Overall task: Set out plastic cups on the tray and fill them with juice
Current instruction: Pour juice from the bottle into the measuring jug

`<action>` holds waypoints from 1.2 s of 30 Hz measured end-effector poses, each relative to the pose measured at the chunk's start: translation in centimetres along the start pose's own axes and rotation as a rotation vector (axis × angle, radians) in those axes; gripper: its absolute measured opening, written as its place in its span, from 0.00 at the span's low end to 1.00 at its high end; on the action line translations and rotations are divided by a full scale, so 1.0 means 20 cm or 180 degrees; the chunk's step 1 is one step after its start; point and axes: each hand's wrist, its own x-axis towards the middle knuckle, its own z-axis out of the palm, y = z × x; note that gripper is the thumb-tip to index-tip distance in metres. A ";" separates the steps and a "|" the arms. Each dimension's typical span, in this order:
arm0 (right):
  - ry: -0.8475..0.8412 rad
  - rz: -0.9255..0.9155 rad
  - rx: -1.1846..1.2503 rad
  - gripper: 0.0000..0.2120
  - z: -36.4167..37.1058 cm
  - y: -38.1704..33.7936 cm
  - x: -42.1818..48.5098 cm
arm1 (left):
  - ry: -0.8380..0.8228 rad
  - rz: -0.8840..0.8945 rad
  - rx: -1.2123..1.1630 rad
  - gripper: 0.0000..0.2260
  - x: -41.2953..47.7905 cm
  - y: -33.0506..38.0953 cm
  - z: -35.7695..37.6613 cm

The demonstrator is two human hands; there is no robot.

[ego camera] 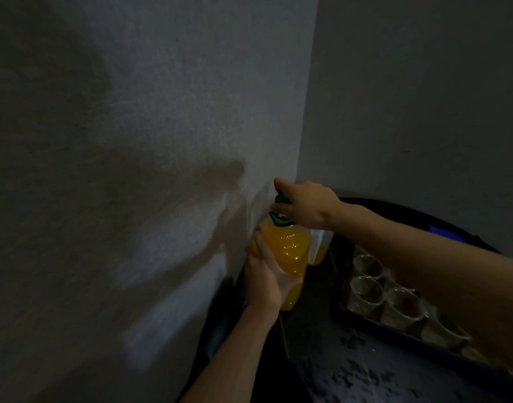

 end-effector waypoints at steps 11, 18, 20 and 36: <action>-0.0513 -0.0151 -0.0133 0.16 -0.10 -0.01 -0.03 | 0.0046 0.0099 0.0192 0.63 -0.02 -0.01 0.00; -0.0115 0.0162 -0.0498 0.17 -0.06 -0.05 0.05 | 0.0094 0.0064 -0.0103 0.60 -0.02 0.00 -0.01; -0.0333 0.0009 -0.0511 0.18 -0.08 -0.04 0.06 | 0.0105 0.0057 -0.0084 0.60 -0.02 0.00 -0.01; -0.0296 -0.0221 -0.0749 0.20 -0.08 -0.01 0.04 | 0.0111 0.0035 0.0159 0.62 -0.03 0.00 -0.01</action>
